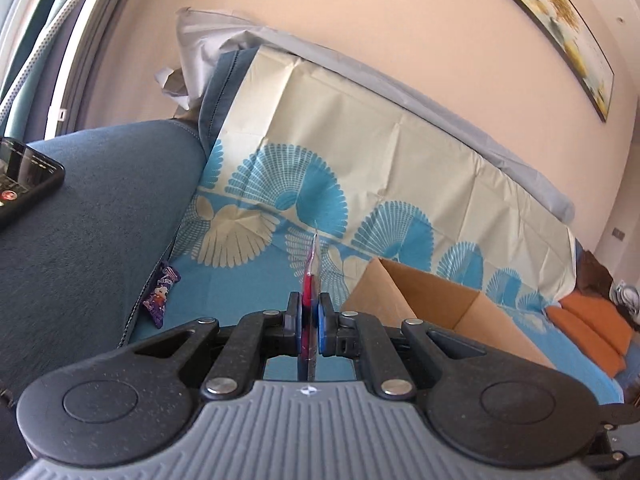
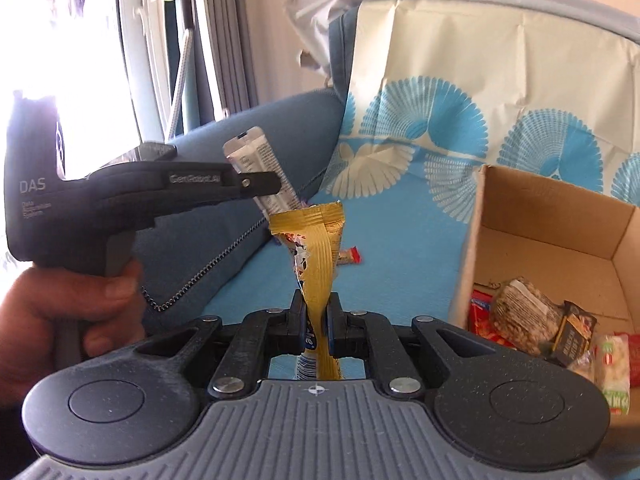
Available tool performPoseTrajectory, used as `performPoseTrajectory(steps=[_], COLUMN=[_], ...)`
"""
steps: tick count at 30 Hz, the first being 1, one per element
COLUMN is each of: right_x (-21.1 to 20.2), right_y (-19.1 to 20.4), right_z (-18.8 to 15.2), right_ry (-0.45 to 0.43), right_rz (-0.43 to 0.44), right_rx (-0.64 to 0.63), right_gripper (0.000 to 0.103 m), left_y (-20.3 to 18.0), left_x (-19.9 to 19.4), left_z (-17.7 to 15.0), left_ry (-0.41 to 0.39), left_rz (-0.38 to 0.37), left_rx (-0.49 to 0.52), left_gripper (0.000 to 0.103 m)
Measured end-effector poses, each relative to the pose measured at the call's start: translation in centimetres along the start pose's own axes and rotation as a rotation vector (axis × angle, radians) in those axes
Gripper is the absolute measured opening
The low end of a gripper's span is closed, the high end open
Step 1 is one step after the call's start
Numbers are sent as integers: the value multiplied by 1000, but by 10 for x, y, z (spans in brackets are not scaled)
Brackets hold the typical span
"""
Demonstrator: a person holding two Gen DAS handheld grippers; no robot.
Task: Organize snacks
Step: 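Carry the yellow bar with the right tool over the box while the left holds the packet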
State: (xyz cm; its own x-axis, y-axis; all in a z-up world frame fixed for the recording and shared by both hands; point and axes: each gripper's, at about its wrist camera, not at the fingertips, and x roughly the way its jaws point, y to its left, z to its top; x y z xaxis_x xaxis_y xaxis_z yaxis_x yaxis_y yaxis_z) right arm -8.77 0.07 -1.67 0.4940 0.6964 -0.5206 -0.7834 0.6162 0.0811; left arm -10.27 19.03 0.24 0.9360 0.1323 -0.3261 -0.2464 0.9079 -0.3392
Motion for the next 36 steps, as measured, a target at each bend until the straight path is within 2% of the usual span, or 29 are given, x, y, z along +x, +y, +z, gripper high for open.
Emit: performPoseTrajectory(steps=[5,10,13,17,19,26,36], right_x=[-36,-68,-78,-81,-74,-75,-73], right_y=[-18,-63,-100,-132,-138,-146,-146], right_z=[0,17,17,-5,-11,-18,-18], right_ry=[-99,-182,-203,-221,-197,-205,-199], right_rz=[-4,-63,-118,-157,-168,-172,-181], right_rx=[-24,-11,41,153,187,238,258], right_gripper=[9,9,9,9,9,9,10], left_y=[-8,-17,-24,-31,-35,-44,-42], left_x=[-21,-26,-23,-15,-12,-4,-6], left_z=[-5,-10,-13,-16,-17,-21,-20], left_ry=[16,45,58,75,80,97,89], left_rz=[11,30,42,52,54,59,49], left_rx=[-8,7,45,76,88,139,128], left_gripper=[7,7,7,7,7,7,7])
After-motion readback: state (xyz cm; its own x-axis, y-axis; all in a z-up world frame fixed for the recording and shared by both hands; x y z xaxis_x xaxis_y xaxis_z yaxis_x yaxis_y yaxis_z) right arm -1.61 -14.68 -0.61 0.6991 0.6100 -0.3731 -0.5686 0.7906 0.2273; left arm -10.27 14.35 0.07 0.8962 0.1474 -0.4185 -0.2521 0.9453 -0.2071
